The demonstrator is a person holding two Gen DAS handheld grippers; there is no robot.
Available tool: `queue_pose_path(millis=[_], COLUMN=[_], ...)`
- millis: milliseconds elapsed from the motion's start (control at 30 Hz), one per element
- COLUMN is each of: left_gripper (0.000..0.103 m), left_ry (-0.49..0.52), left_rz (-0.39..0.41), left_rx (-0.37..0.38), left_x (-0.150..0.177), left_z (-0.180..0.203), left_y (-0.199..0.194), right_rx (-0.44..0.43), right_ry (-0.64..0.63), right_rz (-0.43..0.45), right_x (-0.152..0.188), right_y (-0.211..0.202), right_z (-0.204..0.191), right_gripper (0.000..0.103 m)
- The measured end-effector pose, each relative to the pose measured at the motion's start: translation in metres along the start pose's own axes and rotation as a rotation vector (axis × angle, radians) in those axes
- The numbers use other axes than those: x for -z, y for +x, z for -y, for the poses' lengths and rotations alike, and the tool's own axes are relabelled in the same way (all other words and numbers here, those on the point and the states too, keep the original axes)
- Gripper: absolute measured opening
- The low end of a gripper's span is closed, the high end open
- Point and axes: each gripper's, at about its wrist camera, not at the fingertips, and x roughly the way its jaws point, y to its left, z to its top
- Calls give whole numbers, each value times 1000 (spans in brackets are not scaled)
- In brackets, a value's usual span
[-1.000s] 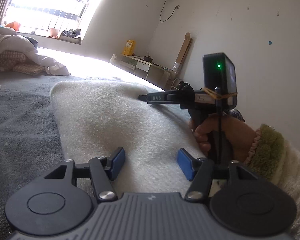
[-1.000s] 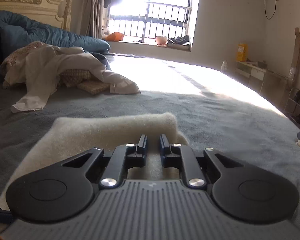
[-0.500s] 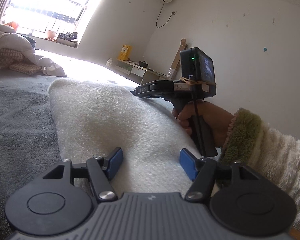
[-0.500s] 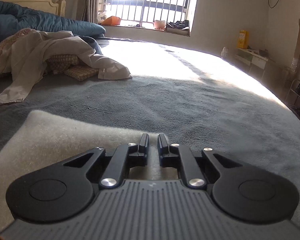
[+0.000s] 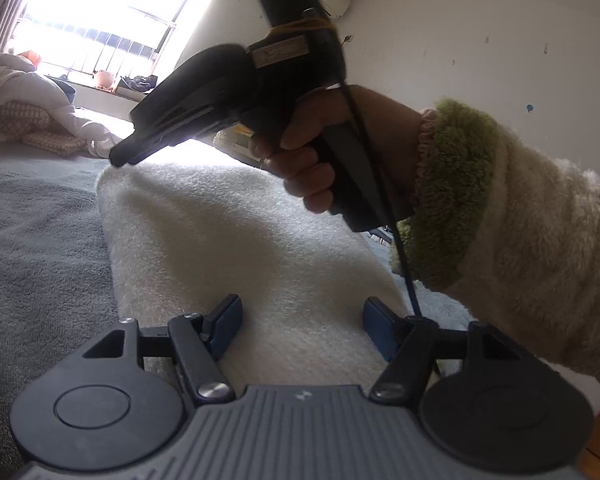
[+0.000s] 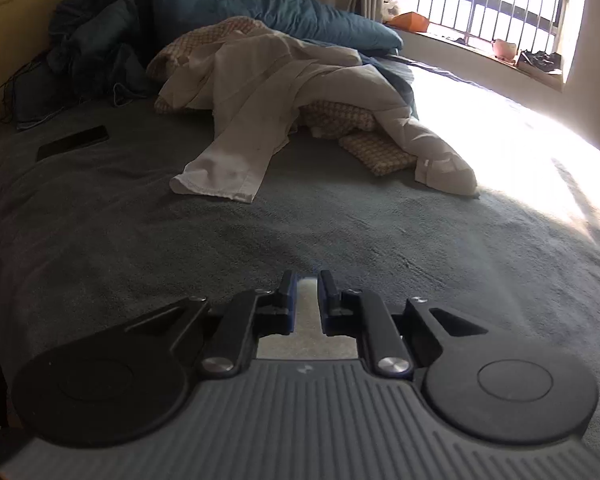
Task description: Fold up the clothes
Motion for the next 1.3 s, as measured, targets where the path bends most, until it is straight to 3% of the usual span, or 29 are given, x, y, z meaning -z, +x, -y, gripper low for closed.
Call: queue_pose_path(millis=[67, 100, 233, 300, 400, 533, 700, 733, 833, 933, 1000, 1167, 1233, 1300], left_gripper=[69, 69, 69, 69, 69, 69, 70, 70, 70, 70, 71, 71, 71, 71], left_ry=[-4, -8, -10, 3, -1, 6, -4, -3, 6, 16, 19, 23, 33, 46], left_rz=[0, 3, 16, 19, 10, 0, -3, -5, -19, -36, -44, -61, -75, -89], left_rx=[-6, -6, 8, 8, 13, 6, 1, 1, -2, -9, -14, -18, -22, -29], left_x=[1, 1, 3, 4, 2, 0, 1, 1, -3, -8, -10, -12, -13, -15], left_z=[0, 0, 0, 1, 1, 4, 6, 5, 3, 1, 0, 0, 0, 2], left_y=[1, 0, -3, -3, -2, -2, -3, -2, 2, 5, 6, 7, 6, 6], right_rx=[-5, 0, -1, 16, 70, 64, 191, 230, 378, 344, 345, 330, 340, 358], right_ry=[-70, -102, -46, -76, -20, 73, 138, 161, 211, 311, 375, 408, 381, 333], right_rz=[-103, -115, -80, -37, -61, -33, 122, 128, 39, 104, 144, 232, 173, 185], right_x=[6, 11, -5, -9, 2, 18, 23, 30, 63, 91, 89, 107, 125, 140], right_y=[40, 51, 30, 11, 12, 11, -61, -71, -56, -51, -63, -106, -96, -88], right_z=[-8, -11, -6, -8, 9, 26, 26, 30, 52, 68, 65, 29, 19, 13], right_gripper=[7, 7, 7, 8, 8, 7, 9, 9, 10, 9, 9, 11, 11, 11])
